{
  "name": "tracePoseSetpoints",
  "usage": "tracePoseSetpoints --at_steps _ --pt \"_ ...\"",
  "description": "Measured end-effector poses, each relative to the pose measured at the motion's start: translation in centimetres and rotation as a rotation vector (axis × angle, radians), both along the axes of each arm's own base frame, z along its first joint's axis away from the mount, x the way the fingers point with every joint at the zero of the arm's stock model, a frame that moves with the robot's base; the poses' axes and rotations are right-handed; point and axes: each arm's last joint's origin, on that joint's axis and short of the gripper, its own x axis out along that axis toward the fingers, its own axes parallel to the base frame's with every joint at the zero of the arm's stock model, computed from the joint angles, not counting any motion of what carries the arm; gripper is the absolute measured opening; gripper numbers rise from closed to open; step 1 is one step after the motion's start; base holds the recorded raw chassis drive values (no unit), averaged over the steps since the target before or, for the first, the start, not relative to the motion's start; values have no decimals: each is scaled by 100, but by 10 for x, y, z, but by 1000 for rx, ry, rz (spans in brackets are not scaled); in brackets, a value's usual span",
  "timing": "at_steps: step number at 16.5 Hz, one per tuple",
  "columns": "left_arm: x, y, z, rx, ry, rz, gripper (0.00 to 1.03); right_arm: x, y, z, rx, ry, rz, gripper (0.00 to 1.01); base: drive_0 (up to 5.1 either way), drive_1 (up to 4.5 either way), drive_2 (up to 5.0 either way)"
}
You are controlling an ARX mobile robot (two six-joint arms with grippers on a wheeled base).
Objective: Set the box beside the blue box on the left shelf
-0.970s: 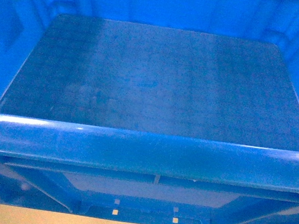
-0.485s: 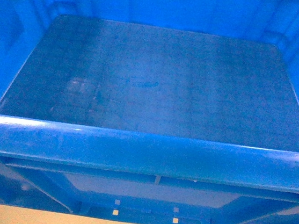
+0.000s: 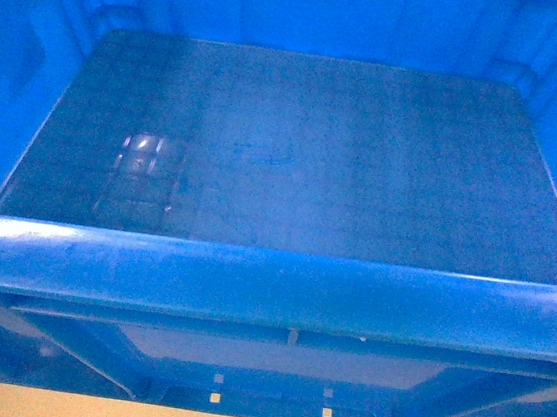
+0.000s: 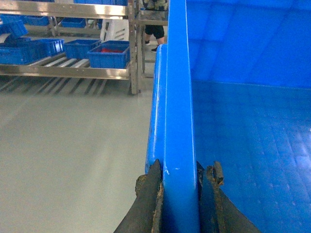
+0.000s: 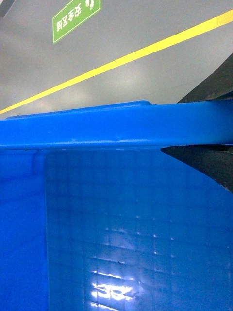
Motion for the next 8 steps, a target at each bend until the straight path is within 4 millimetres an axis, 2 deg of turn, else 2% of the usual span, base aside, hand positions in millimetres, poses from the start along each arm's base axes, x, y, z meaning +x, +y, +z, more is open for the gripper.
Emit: tracePoseSetpoints --at_steps 8 --pt "0 0 0 0 0 0 9 0 0 0 0 0 0 9 -4 414 -422"
